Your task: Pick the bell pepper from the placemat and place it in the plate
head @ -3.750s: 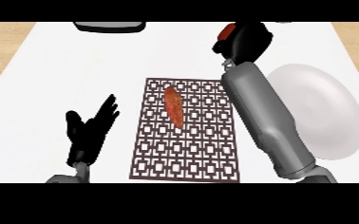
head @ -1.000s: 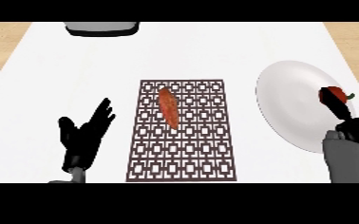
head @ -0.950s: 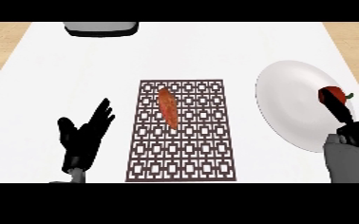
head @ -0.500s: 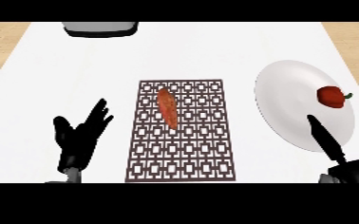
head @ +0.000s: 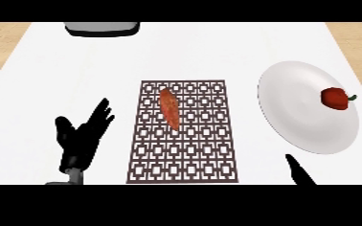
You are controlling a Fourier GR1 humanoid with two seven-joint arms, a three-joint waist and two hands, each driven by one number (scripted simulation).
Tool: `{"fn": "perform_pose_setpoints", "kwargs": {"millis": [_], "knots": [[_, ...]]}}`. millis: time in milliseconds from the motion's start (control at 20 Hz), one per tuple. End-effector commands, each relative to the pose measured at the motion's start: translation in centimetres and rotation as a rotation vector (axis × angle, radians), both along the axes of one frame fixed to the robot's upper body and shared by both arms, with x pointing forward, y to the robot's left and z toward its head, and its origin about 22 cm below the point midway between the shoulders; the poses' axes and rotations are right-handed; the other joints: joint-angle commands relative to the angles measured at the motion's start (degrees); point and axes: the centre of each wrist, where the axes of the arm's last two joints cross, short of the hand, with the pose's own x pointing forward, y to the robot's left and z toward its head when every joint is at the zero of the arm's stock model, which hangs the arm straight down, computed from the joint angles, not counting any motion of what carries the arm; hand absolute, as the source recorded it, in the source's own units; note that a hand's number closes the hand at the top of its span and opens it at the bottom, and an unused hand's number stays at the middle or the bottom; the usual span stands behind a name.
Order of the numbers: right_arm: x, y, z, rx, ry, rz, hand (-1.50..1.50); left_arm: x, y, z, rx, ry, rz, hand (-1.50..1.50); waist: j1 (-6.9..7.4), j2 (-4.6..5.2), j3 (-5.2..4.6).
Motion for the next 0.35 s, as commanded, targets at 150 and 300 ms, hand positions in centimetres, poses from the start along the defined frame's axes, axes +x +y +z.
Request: {"fn": "perform_pose_setpoints", "kwargs": {"millis": [150,300], "knots": [[-2.2,2.2,-0.4,-0.001,0.040,-0.024,-1.50,0.4,-0.5,-0.1,0.001,0.022,-0.007,0.00,0.15,0.15,-0.09],[-3.4,4.9,-0.6,0.003,0.030,-0.036,-1.50,-1.4,-0.6,-0.7,-0.003,0.012,-0.014,0.00,0.24,0.12,-0.09]]}}
